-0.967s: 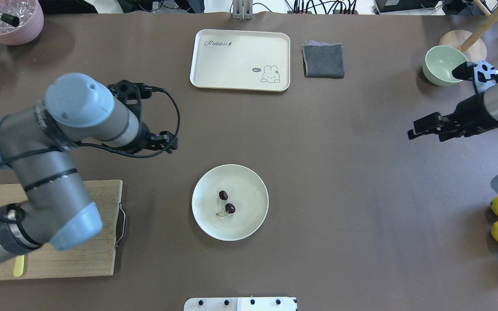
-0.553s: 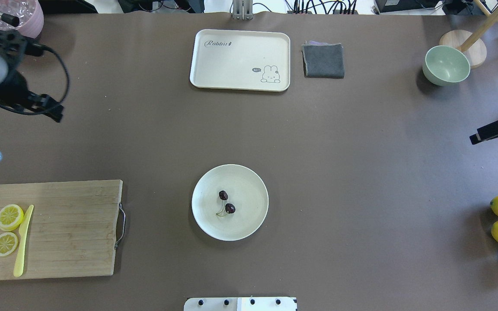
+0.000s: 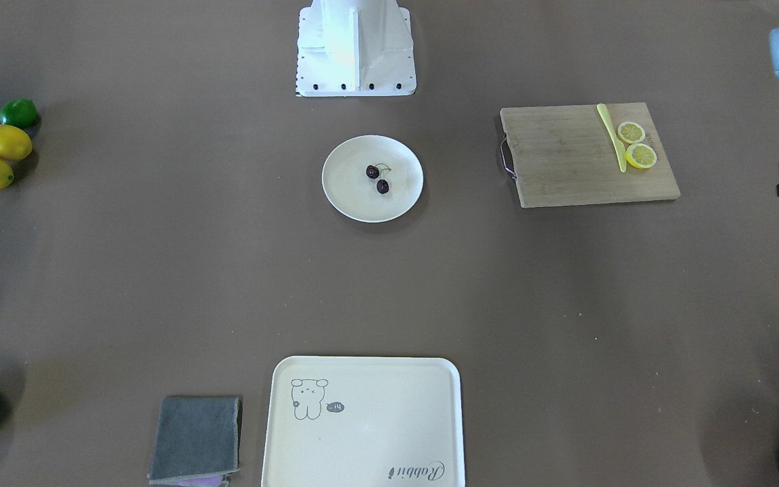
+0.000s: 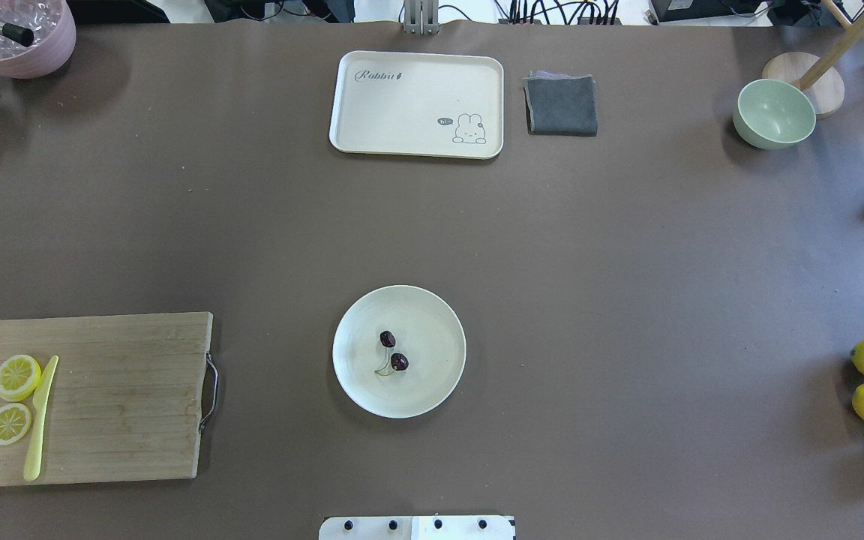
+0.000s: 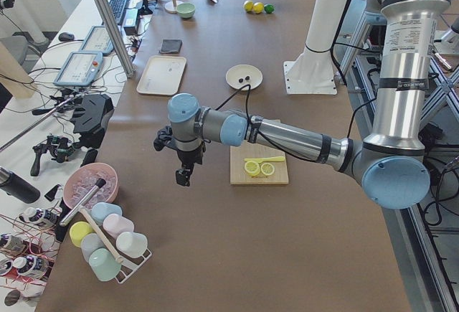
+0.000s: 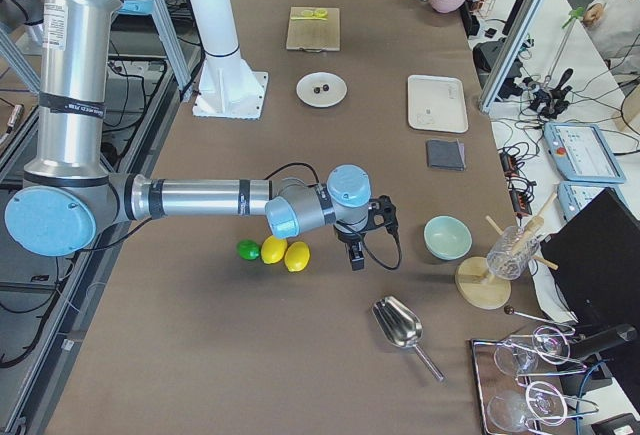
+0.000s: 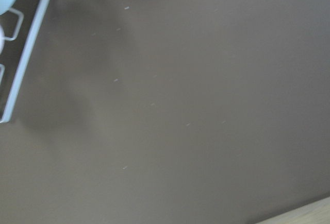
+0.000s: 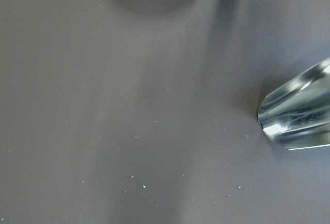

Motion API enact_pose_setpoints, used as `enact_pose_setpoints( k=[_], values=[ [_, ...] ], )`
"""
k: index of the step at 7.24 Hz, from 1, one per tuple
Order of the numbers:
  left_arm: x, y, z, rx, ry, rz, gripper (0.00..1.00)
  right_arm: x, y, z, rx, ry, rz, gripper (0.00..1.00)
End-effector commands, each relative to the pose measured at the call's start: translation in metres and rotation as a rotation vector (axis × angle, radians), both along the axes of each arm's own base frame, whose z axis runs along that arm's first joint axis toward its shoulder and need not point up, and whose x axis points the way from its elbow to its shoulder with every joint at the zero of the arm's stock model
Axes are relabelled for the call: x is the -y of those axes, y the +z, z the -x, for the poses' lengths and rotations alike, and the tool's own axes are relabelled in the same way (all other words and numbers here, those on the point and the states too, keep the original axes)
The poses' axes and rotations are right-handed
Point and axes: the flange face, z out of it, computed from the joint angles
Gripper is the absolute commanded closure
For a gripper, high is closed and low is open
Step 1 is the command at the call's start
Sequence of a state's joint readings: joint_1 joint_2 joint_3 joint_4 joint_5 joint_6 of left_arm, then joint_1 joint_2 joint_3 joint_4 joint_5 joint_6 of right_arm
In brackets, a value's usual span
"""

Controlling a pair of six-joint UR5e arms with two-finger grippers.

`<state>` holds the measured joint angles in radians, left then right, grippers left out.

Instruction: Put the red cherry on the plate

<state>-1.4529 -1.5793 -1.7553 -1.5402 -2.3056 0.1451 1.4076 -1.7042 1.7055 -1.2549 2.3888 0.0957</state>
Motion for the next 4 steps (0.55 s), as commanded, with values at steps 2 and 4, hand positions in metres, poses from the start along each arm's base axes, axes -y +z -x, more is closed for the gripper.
enact_pose_setpoints(
  k=[2, 4],
  values=[
    [-0.03, 0.035, 0.025, -0.067, 0.003, 0.035, 0.03, -0.002, 0.011, -0.019, -0.022, 0.014, 0.005, 0.0],
    [-0.03, 0.035, 0.025, -0.068, 0.003, 0.035, 0.03, -0.006, 0.012, -0.032, -0.044, 0.001, -0.044, 0.0]
  ],
)
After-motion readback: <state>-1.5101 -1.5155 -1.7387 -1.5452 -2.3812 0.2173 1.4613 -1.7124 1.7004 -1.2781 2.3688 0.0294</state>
